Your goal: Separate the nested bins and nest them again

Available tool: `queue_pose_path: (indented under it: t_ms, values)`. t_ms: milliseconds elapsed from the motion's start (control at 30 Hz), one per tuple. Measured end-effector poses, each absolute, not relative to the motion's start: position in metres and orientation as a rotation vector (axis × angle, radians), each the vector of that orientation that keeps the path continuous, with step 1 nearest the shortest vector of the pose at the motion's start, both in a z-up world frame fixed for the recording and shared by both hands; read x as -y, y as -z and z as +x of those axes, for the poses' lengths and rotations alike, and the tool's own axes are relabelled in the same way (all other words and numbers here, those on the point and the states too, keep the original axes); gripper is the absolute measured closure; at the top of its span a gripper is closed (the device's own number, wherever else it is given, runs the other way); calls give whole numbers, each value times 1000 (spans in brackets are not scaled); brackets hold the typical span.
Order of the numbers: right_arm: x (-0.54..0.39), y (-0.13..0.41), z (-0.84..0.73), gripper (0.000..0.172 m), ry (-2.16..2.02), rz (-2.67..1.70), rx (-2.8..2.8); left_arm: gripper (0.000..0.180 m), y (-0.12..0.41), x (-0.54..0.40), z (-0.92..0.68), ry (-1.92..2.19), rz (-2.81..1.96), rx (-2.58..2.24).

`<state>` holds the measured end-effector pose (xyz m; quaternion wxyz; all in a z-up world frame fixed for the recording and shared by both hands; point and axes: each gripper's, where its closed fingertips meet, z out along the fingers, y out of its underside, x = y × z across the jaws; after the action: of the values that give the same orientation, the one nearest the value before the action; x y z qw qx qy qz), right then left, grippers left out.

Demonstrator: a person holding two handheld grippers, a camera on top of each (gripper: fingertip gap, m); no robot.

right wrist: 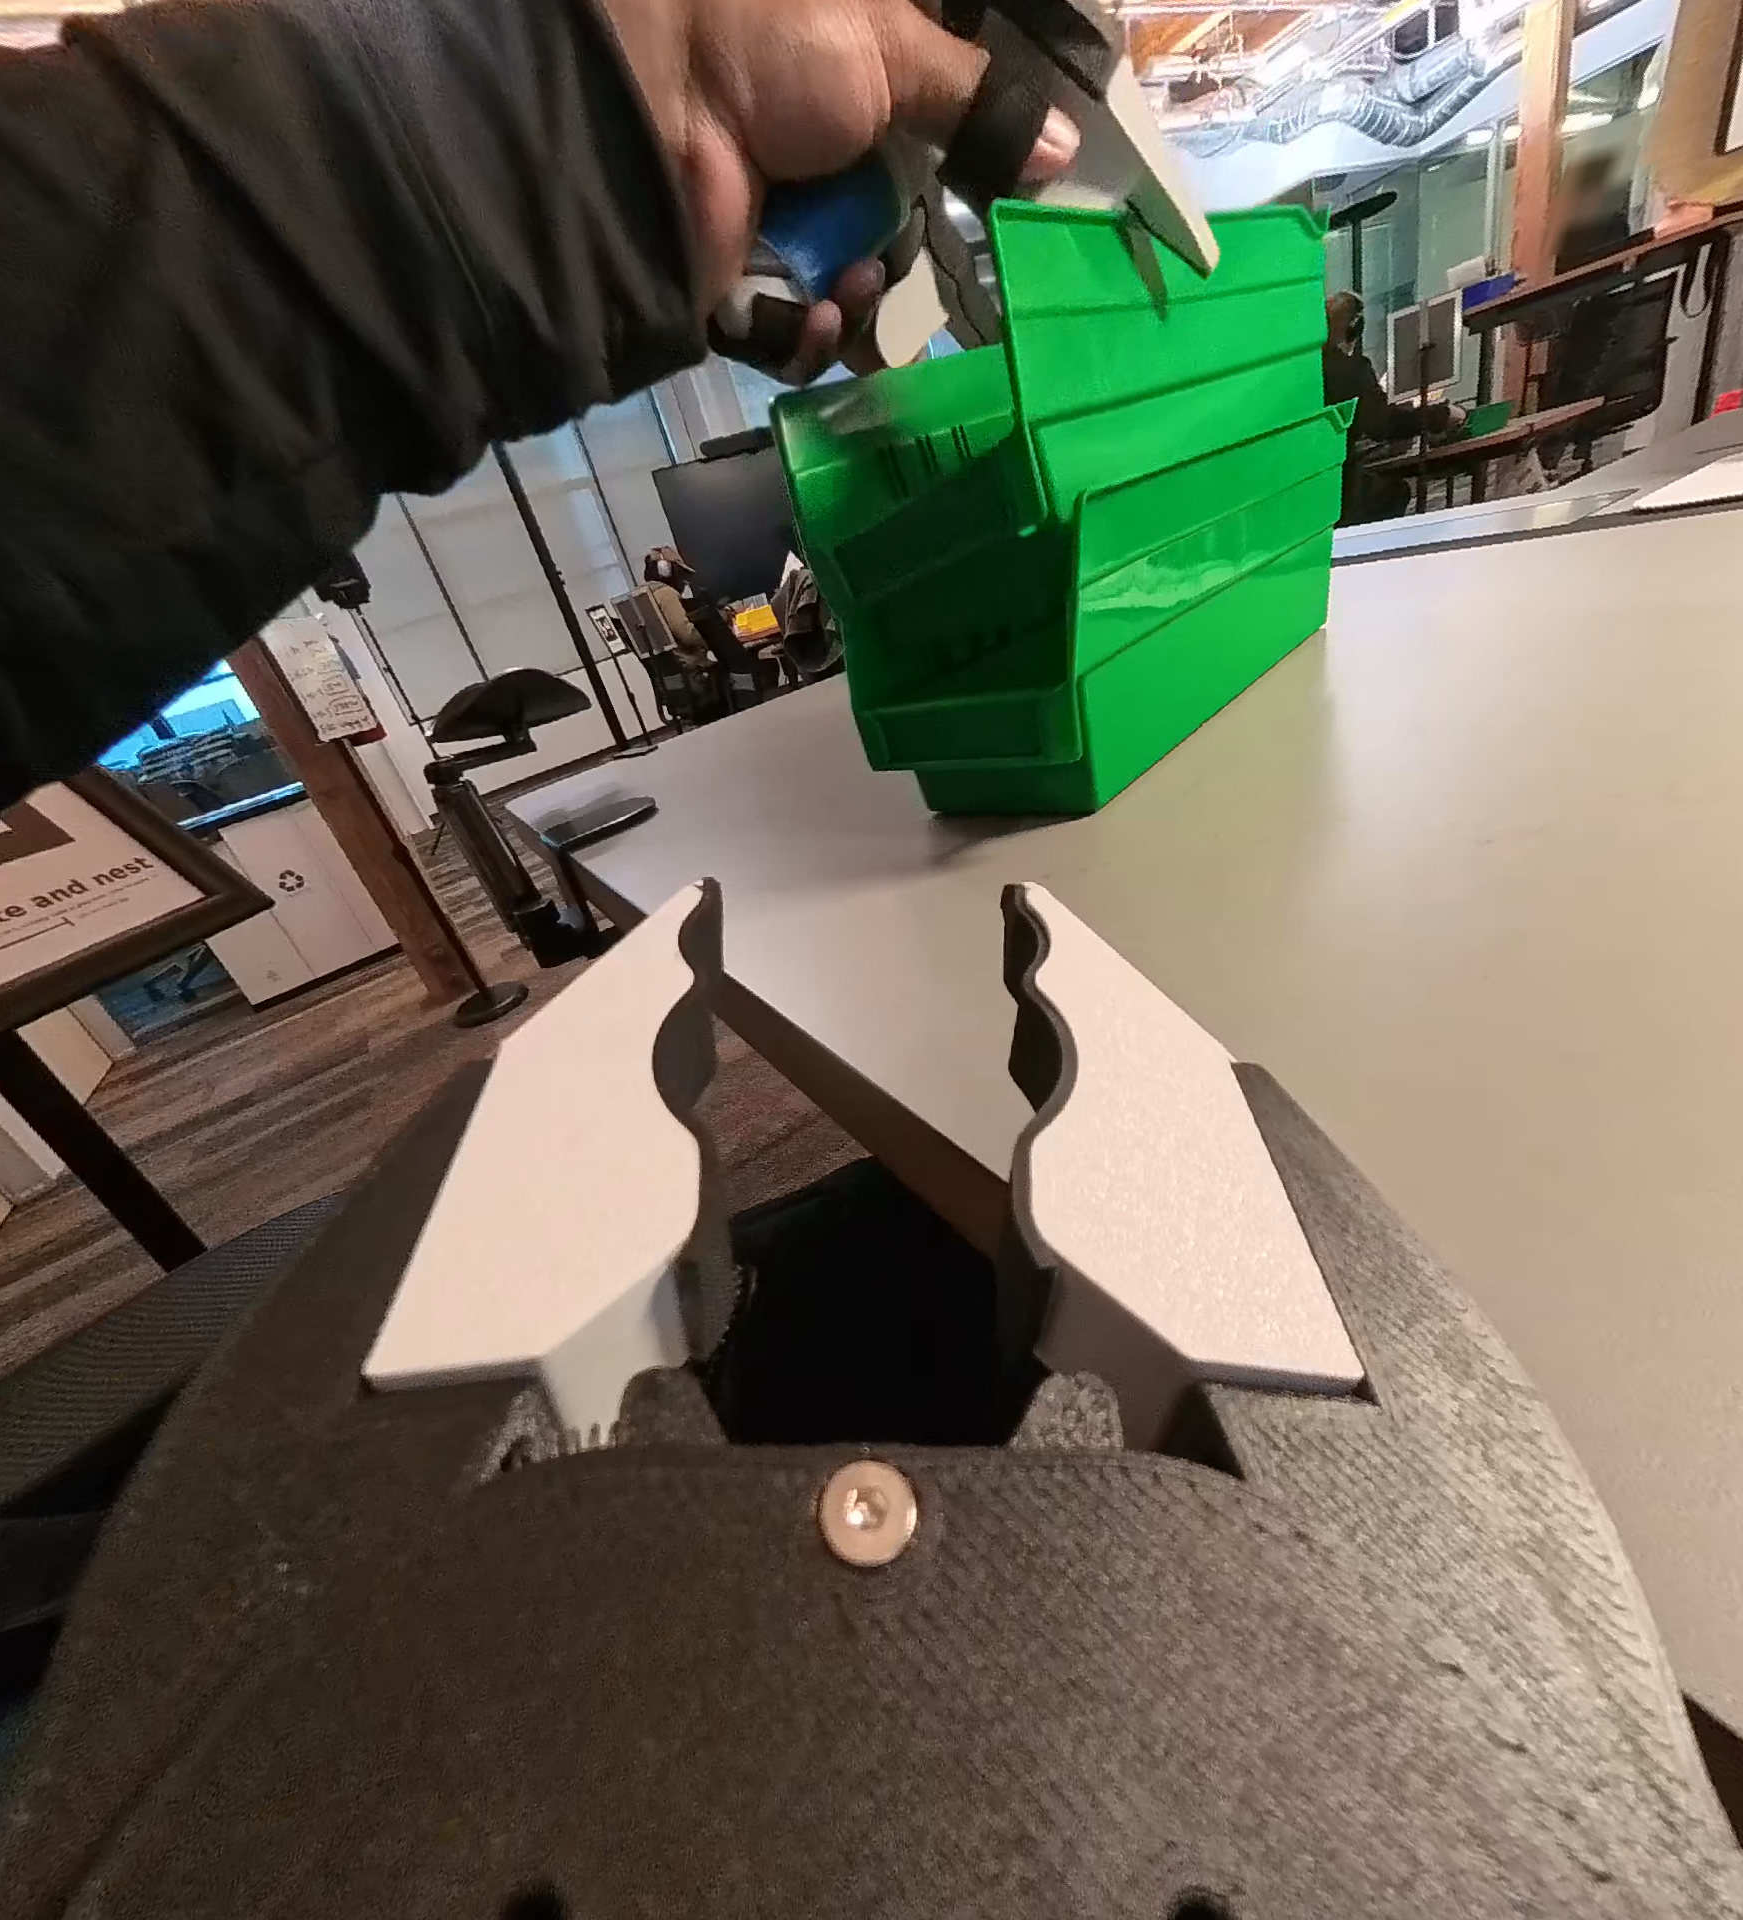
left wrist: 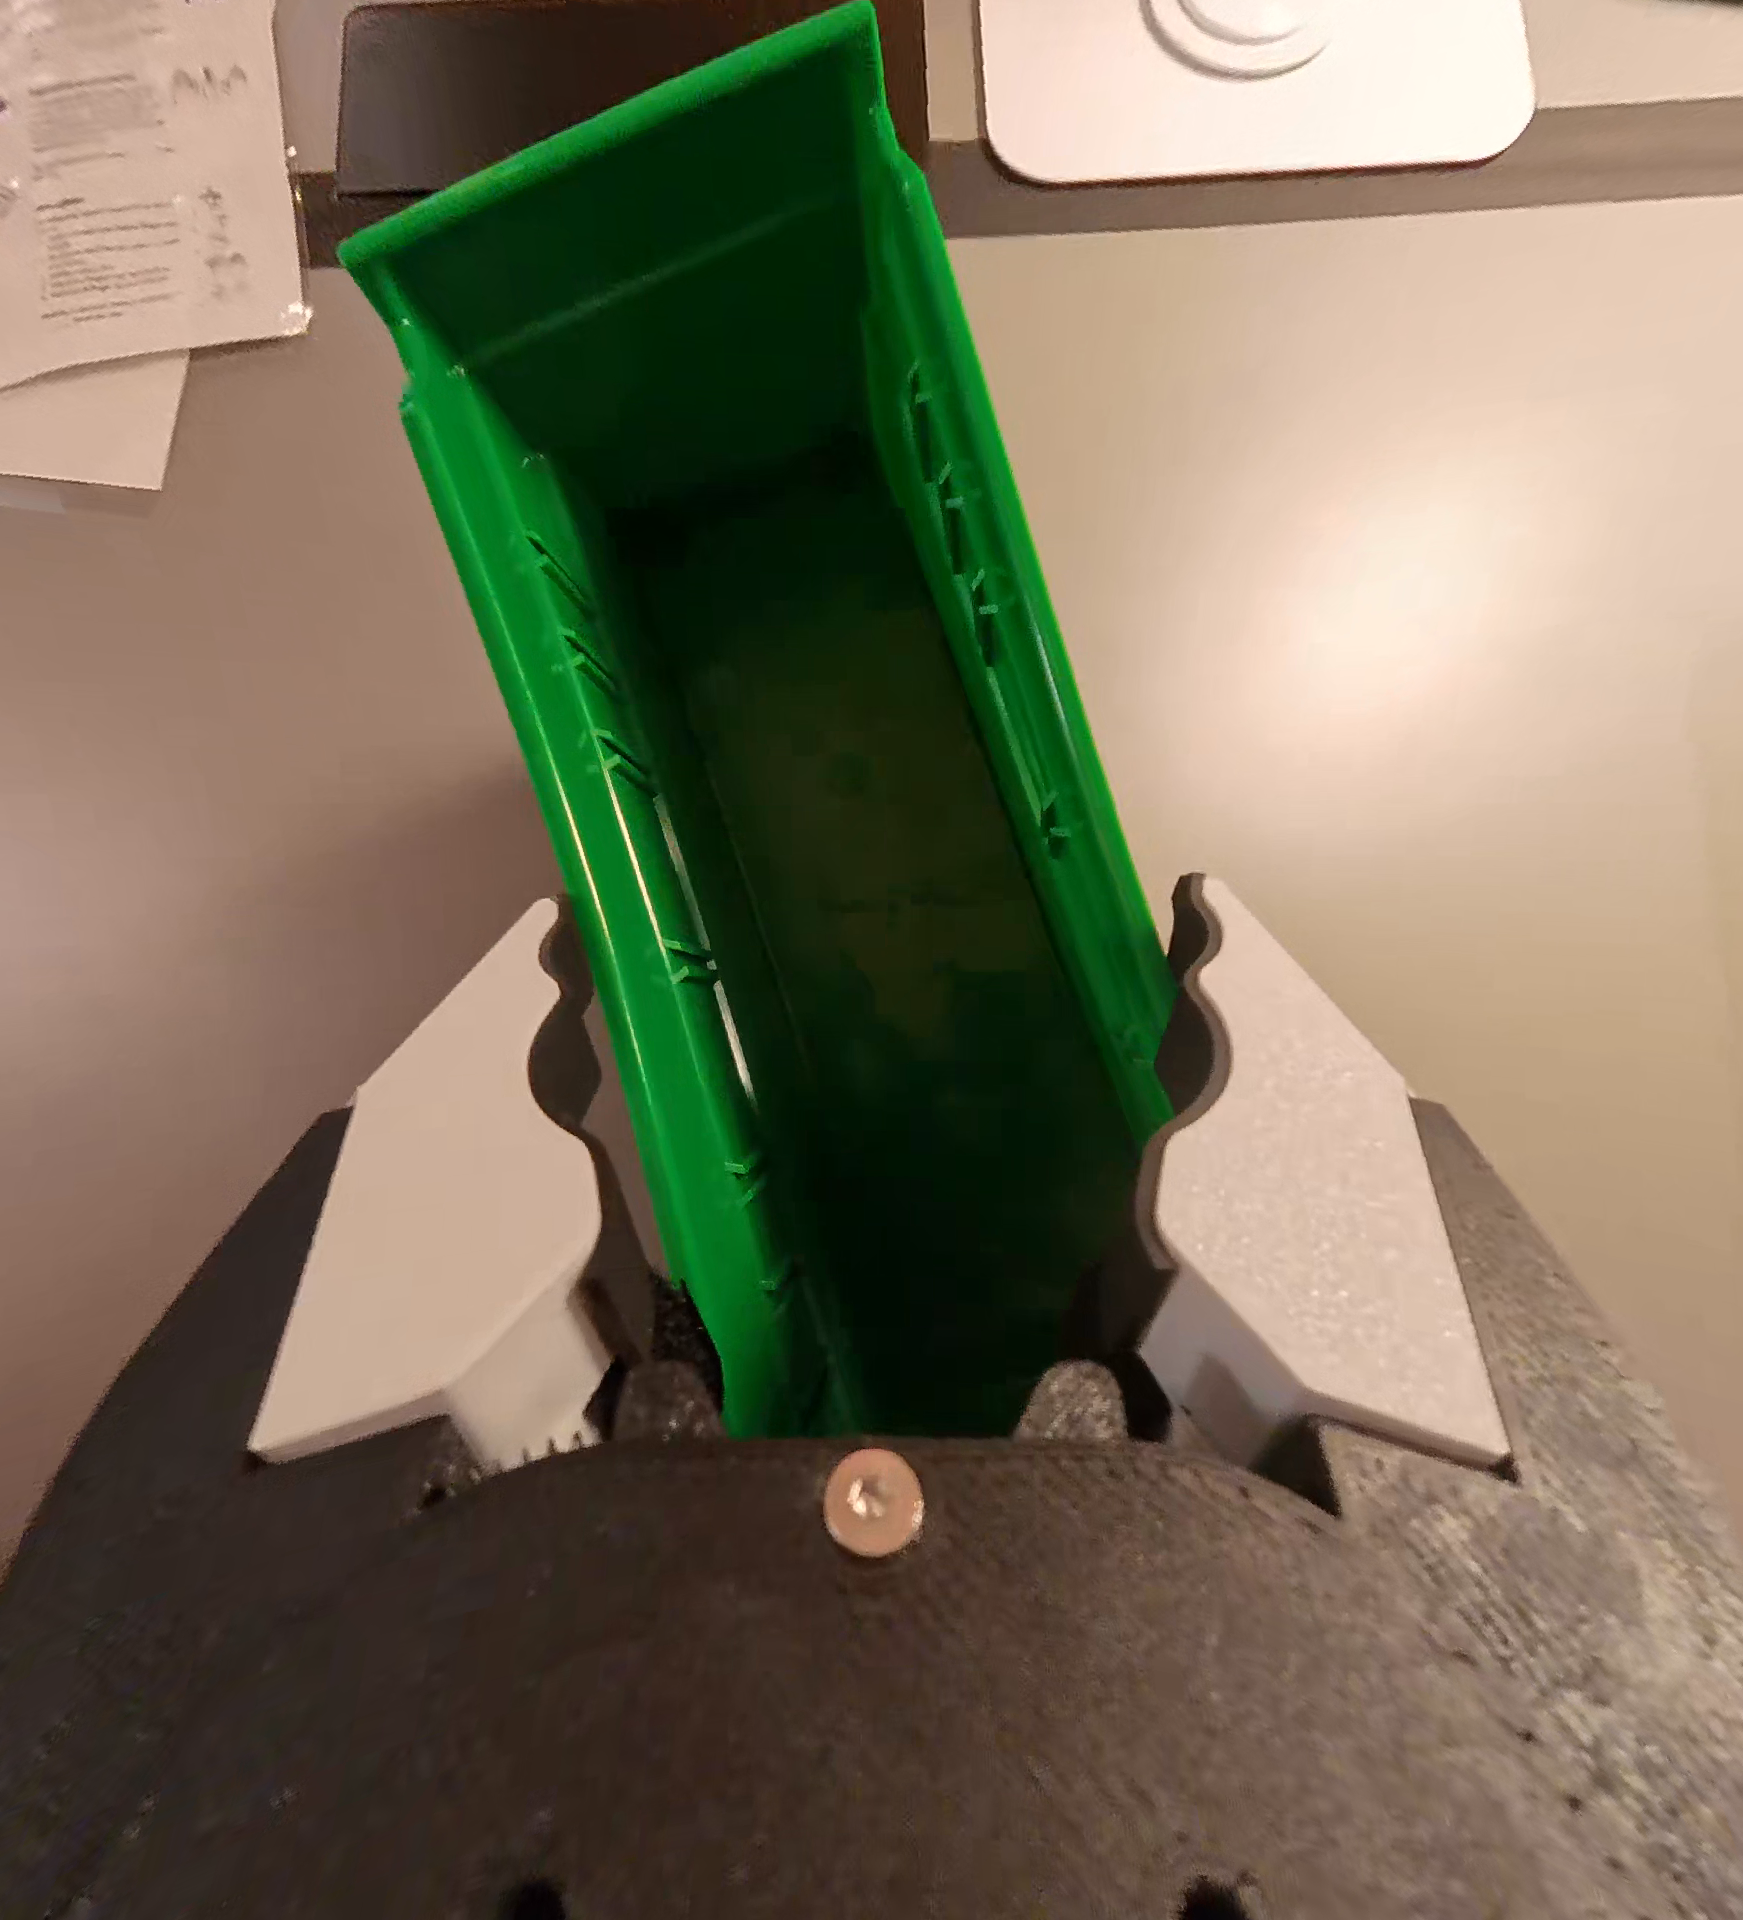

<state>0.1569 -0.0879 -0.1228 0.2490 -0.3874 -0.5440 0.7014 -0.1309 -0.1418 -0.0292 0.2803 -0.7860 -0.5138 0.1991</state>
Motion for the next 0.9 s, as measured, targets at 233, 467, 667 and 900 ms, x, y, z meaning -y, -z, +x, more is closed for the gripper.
queue_pose_path:
  t_ms: [233, 467, 667, 900]
  values:
    - [88, 123, 156, 116, -1910, -1057, 1480, 69, 43, 135, -132, -602, -2148, 1372]
    - [92, 126, 156, 114, -1904, -1063, 1495, 64, 59, 129, -131, -662, -2200, 1372]
    - [89, 124, 156, 114, -1910, -1061, 1489, 54, 65, 127, -131, -642, -2184, 1359]
    - [90, 123, 155, 114, -1914, -1048, 1490, 53, 11, 97, -105, -735, -2005, 1097]
